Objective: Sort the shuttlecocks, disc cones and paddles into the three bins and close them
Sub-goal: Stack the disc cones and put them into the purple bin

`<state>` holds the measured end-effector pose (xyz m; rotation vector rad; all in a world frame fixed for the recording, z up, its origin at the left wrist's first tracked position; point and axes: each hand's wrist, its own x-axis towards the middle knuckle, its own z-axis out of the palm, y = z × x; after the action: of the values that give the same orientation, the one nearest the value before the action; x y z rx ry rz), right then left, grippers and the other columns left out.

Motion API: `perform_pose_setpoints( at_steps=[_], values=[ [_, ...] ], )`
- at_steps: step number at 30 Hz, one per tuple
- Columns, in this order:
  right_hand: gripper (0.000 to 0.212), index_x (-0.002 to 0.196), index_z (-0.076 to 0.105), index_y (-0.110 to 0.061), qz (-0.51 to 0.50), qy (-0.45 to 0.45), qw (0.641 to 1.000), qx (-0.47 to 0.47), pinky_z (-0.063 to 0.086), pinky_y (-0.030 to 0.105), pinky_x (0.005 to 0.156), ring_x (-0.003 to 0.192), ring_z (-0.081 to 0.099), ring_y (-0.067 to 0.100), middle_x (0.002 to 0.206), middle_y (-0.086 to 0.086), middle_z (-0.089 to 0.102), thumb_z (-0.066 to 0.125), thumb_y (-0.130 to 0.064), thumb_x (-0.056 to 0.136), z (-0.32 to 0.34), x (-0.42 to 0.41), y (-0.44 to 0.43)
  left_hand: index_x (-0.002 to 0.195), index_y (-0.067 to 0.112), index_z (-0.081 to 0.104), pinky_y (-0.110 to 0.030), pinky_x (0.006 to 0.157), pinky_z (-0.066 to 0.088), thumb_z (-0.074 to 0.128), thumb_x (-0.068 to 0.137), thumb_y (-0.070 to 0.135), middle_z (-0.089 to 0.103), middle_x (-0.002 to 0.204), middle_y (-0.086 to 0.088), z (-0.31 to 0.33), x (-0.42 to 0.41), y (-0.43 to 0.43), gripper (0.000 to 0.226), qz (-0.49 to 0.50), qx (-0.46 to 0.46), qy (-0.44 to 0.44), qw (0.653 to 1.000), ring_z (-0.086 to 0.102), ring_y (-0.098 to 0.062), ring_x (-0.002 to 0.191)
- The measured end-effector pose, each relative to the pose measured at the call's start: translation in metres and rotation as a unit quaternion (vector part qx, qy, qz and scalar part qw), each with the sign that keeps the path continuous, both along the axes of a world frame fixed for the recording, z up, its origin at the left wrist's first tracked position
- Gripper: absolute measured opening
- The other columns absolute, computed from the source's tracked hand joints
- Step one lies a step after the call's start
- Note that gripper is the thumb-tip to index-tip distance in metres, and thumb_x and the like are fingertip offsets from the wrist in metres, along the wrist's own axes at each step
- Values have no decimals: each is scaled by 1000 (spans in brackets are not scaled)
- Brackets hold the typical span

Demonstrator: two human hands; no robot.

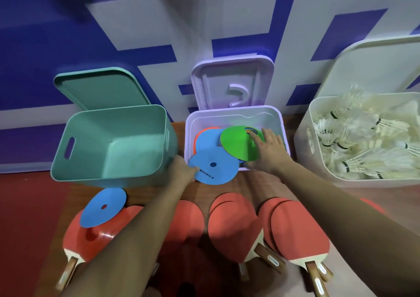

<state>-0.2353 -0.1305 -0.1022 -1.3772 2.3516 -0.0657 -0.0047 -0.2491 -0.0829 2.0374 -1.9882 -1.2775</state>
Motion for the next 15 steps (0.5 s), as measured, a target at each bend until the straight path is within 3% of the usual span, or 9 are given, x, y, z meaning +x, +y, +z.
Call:
perform_pose_setpoints(
  at_steps=[2,6,9,11,15],
  values=[
    [117,154,11,-26,23,13,999,19,9,50,119,148,5,31,160,16,6,70,-69,62,-2,-1,-9,103,1,57,-33,70,51,68,78,13,66,99,-17,3,3,2,30,-32,-83,-18,996,65,-31,87],
    [122,154,-2,-24,49,32,997,56,4,54,119,148,0,33,160,16,-1,68,-69,65,-7,7,-27,111,7,54,-32,83,41,56,87,5,55,113,-14,20,-7,5,25,-53,-233,45,970,54,-28,101],
    [128,154,-6,-22,50,66,994,72,5,59,117,147,4,40,159,21,1,67,-73,62,-15,15,-37,110,4,51,-29,82,34,51,86,-1,50,112,-17,20,-15,2,24,-81,-317,33,944,50,-32,100],
    [131,154,-4,-20,54,98,991,80,8,61,115,144,8,44,157,25,4,67,-75,58,-19,20,-42,107,2,51,-31,83,34,50,83,-4,50,110,-20,15,-17,-3,24,-87,-336,29,938,51,-36,98],
    [128,153,9,-19,54,122,990,47,16,63,112,135,23,45,147,26,22,70,-70,53,-22,28,-44,110,0,49,-29,83,33,50,86,-3,48,119,-21,9,-18,-3,24,-47,-277,53,958,50,-35,104]
  ],
)
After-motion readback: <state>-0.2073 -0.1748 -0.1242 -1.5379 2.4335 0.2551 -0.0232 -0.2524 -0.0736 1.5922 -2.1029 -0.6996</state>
